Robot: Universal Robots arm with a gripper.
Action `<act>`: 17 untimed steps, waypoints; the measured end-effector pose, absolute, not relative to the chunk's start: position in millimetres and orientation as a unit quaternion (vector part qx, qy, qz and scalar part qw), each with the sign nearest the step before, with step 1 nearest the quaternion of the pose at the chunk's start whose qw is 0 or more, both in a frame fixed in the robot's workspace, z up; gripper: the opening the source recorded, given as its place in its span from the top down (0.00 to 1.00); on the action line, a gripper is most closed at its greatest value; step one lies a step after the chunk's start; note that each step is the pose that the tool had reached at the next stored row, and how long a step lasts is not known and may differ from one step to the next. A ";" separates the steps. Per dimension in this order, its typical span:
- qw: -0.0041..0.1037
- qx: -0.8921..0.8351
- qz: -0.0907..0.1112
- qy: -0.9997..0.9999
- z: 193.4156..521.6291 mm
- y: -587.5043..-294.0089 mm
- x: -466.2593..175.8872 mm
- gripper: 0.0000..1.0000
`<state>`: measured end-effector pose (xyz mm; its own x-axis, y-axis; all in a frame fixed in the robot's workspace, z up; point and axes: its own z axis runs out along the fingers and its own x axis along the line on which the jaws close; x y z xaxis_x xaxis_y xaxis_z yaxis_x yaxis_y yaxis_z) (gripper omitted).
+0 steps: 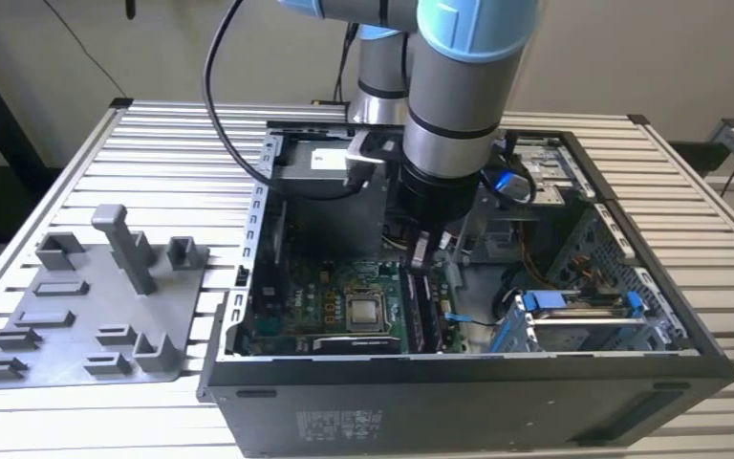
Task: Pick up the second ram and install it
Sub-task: 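Press down the second ram until it locks into place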
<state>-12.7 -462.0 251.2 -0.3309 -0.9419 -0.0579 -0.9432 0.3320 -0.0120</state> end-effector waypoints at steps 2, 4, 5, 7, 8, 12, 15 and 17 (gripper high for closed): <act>0.027 -0.592 0.012 0.805 251.2 -462.0 -12.7 0.89; 0.028 -0.605 0.012 0.795 251.1 -462.0 -12.7 0.89; 0.028 -0.612 0.012 0.791 251.1 -462.0 -12.7 0.89; 0.028 -0.626 0.012 0.779 251.0 -462.0 -12.7 0.89; 0.028 -0.633 0.012 0.774 250.9 -462.0 -12.7 0.89; 0.029 -0.660 0.012 0.750 250.7 -462.0 -12.7 0.89; 0.030 -0.681 0.012 0.732 250.3 -462.0 -12.7 0.89; 0.030 -0.694 0.012 0.719 250.1 -462.0 -12.7 0.89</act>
